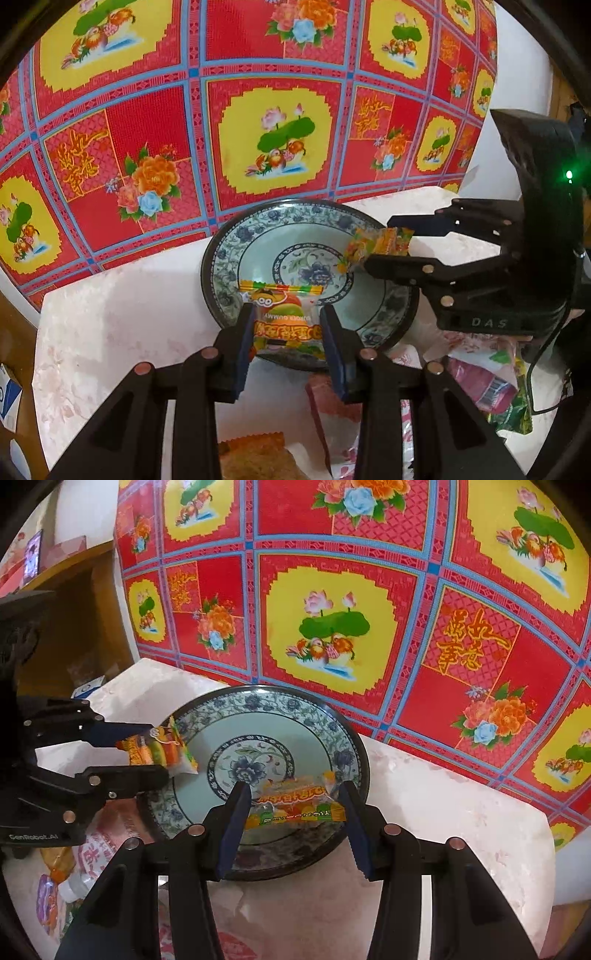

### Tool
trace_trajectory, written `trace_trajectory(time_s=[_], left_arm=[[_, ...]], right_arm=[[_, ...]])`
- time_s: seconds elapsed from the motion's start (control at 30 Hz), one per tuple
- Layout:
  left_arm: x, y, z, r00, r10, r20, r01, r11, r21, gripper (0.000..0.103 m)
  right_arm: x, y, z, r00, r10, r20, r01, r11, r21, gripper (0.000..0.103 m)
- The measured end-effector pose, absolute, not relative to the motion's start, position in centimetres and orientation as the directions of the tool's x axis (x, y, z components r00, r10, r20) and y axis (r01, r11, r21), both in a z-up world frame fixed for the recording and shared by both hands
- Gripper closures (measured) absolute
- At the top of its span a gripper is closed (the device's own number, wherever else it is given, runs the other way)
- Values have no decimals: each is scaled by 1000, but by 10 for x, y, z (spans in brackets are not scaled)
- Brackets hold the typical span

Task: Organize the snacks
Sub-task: 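Carry the gummy bag with the right tool over the blue-and-white plate, then open the right tool to drop the gummy bag onto the plate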

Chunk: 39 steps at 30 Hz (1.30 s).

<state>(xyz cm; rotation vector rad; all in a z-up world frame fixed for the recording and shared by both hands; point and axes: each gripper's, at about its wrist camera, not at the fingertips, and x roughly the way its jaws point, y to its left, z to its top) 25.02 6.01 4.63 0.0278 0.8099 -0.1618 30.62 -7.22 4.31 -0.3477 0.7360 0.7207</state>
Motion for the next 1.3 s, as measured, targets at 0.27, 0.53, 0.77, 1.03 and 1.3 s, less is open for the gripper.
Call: trace_trajectory(time_s=[0.27,0.53,0.77,1.03,1.3], left_arm=[[251,58,44,676,-135,-725,163,986,-33,64],[250,62,48,682,-143,-717,154,987,-50,43],[242,64,62,700,-152,-698,152,986,-63,37],[209,55,94,757,-142,-638,159,987,-32,30],[170,38,107,757,-142,-638,157,987,-33,29]], right_arm=[[307,-70,40,515,447,-731,-704,708,-63,52],[307,-67,43,532,423,-733,-686,723,-81,40],[302,-72,56,550,435,-713,-679,730,-78,40],[277,-84,85,579,464,-671,-689,718,-99,40],[229,-99,111,605,501,-618,-688,720,-91,40]])
